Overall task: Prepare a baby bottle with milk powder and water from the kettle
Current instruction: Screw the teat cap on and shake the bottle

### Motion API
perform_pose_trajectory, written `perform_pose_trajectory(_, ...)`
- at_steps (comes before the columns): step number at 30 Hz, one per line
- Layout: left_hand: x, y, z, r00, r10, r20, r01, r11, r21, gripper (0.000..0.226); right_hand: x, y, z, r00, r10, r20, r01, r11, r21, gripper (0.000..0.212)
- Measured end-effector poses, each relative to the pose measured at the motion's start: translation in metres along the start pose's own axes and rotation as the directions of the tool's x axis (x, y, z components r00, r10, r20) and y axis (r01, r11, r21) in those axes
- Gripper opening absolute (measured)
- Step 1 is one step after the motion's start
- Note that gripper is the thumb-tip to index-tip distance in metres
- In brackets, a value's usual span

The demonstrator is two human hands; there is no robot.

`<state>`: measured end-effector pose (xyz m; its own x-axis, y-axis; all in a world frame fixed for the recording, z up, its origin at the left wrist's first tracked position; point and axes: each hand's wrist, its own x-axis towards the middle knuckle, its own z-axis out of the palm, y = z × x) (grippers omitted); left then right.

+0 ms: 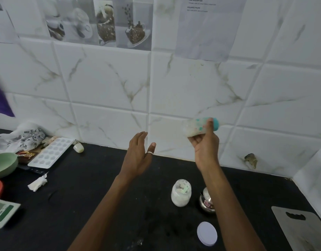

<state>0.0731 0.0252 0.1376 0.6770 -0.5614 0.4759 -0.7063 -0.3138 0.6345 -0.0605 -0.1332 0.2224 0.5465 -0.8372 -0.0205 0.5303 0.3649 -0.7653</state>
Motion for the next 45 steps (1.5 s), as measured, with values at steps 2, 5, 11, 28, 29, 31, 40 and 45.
perform_pose_trajectory(2,0.000,-0.001,0.000,1.000,-0.001,0.001,0.001,1.000,-0.002,0.058,-0.004,0.004,0.001,0.999,-0.006,0.042,0.010,0.995,-0.104,0.039)
perform_pose_trajectory(5,0.003,-0.001,0.001,1.000,0.011,0.018,-0.010,1.000,-0.008,0.057,-0.019,0.024,0.001,0.959,0.131,0.250,0.014,0.863,-0.506,0.045)
perform_pose_trajectory(11,0.000,0.003,0.001,1.000,-0.016,0.007,0.016,1.000,-0.019,0.060,-0.003,0.004,-0.006,0.997,0.057,0.056,-0.057,0.998,0.002,0.039)
perform_pose_trajectory(28,0.002,0.003,-0.002,1.000,-0.018,0.011,0.018,1.000,-0.016,0.059,-0.009,0.007,0.002,0.997,0.027,0.067,-0.019,0.992,-0.122,0.043)
perform_pose_trajectory(29,0.002,0.005,-0.002,1.000,-0.004,0.013,0.004,1.000,-0.018,0.058,-0.016,0.015,0.003,0.987,0.070,0.144,-0.024,0.954,-0.298,0.044)
perform_pose_trajectory(31,0.003,0.007,-0.002,0.999,0.026,0.021,-0.025,1.000,-0.010,0.056,-0.024,0.023,0.002,0.958,0.139,0.252,0.014,0.852,-0.523,0.049)
perform_pose_trajectory(40,0.001,0.002,-0.005,1.000,-0.020,0.004,0.020,1.000,0.000,0.058,-0.006,0.000,-0.002,0.999,-0.005,0.038,0.008,0.997,-0.083,0.042)
perform_pose_trajectory(45,0.003,0.009,-0.001,0.999,0.011,0.032,-0.011,1.000,0.008,0.057,-0.024,0.019,-0.006,0.949,0.133,0.285,0.042,0.845,-0.533,0.064)
